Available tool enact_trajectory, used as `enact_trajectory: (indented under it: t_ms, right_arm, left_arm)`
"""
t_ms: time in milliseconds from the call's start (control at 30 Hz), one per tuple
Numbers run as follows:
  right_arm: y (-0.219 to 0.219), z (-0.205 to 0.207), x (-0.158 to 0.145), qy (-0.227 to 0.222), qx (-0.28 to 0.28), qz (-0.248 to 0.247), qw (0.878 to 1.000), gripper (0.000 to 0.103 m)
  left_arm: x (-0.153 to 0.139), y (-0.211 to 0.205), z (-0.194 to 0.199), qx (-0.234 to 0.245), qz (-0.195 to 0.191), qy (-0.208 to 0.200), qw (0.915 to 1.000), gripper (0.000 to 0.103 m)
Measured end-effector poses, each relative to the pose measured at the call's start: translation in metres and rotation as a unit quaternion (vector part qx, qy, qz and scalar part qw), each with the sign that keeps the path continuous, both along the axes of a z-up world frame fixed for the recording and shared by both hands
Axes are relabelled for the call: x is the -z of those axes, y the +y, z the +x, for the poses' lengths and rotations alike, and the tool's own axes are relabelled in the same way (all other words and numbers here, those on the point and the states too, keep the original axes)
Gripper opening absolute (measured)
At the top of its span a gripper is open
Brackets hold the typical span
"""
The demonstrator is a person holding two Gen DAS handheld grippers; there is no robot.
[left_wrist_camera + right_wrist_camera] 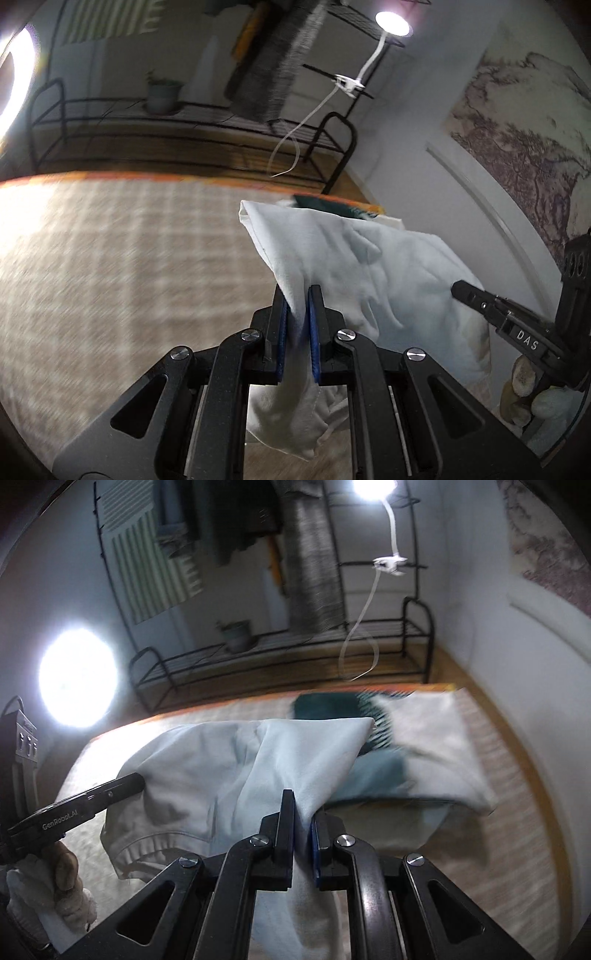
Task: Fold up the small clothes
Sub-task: 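Lift the folded shirt with both tools and carry it onto the clothes stack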
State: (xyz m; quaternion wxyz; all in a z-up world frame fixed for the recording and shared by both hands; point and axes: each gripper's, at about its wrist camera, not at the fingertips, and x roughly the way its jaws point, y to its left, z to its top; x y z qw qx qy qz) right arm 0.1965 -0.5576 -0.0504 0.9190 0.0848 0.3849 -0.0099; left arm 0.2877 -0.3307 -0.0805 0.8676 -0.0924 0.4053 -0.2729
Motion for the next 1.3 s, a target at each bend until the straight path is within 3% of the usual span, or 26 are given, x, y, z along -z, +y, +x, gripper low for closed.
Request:
enact_trajectory:
  t_ms: [267,533,933,1000,1067,1300]
  right_arm:
    - [-0.07,0.041,-0.018,-0.029,0.029,-0.048,0.998,0.004]
    - [-0.121,0.085,-0.004,-0.031,0.049,-0.066,0.996,0.004]
    - [-0.137,0.11,0.039,0.012,0.057,-0.089,0.994,0.007]
    - [-0.139,0.108,0.038,0.014,0.063,-0.092,0.994,0.01]
    - [-0.142,0.104,0.036,0.012,0.072,-0.095,0.993,0.019]
    - [-0.14,0.081,0.014,0.002,0.083,-0.09,0.993,0.019]
  left_arm:
    - [0.0,-0.087,0.034,0.011,0.02,-0.035,0.9991,0.008]
    - [0.026,-0.139,0.064,0.01,0.042,-0.036,0.9984,0.008]
    - [0.049,-0.162,0.071,0.017,0.083,-0.025,0.9961,0.01]
    - [0.047,-0.162,0.068,0.021,0.088,-0.028,0.9955,0.012]
    - [0.043,-0.16,0.063,0.021,0.089,-0.033,0.9953,0.012]
    - [0.019,-0.143,0.039,0.021,0.079,-0.046,0.9956,0.012]
